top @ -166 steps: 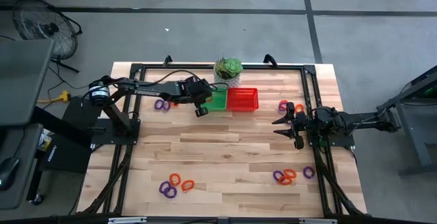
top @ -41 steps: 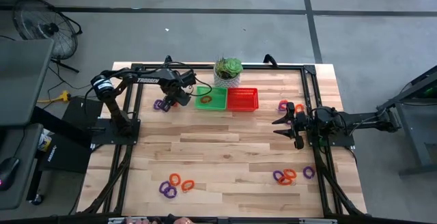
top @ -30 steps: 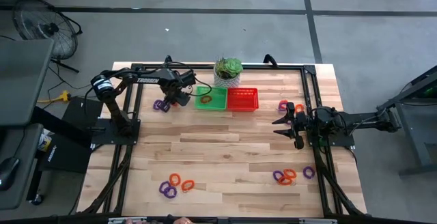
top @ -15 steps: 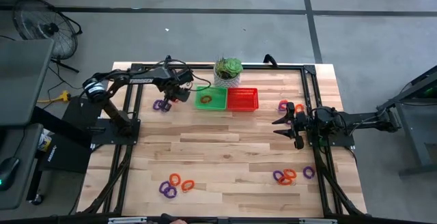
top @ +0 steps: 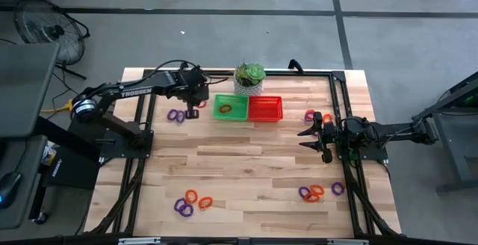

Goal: Sort spring keychains
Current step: Put the orange spring keychain into the green bin

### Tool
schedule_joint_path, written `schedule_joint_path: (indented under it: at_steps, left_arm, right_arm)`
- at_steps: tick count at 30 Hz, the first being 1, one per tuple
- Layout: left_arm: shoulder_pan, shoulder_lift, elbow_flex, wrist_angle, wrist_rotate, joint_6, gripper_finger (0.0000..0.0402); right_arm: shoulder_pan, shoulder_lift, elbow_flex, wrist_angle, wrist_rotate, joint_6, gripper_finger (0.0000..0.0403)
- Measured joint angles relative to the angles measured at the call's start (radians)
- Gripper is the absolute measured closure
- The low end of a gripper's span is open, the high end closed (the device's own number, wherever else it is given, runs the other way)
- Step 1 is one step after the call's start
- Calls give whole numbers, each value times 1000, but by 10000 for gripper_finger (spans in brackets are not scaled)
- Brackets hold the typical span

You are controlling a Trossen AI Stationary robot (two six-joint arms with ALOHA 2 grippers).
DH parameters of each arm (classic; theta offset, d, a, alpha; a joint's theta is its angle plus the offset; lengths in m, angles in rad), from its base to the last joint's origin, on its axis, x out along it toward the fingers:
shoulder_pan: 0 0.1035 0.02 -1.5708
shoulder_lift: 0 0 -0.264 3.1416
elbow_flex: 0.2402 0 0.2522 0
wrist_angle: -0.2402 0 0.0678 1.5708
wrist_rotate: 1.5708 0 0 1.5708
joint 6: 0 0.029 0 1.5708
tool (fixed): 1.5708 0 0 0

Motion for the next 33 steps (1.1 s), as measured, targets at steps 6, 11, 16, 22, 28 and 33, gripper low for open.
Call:
schedule_joint_path:
  at_steps: [6,11,16,22,28,33]
  left_arm:
    - [-41,0,33,91,39,-142,398]
    - [-78,0,71,161,83,-231,398]
    - [-94,36,110,206,62,-377,398]
    - [-120,110,161,185,-8,-602,396]
    - [-132,171,217,139,8,-783,396]
    - [-131,205,225,141,99,-913,395]
  right_arm:
    - [0,0,0,0,0,0,247]
    - [0,0,0,0,0,0,242]
    - [0,0,0,0,0,0,240]
    - [0,0,0,0,0,0,246]
    - [0,0,0,0,0,0,243]
    - [0,0,0,0,0,0,240]
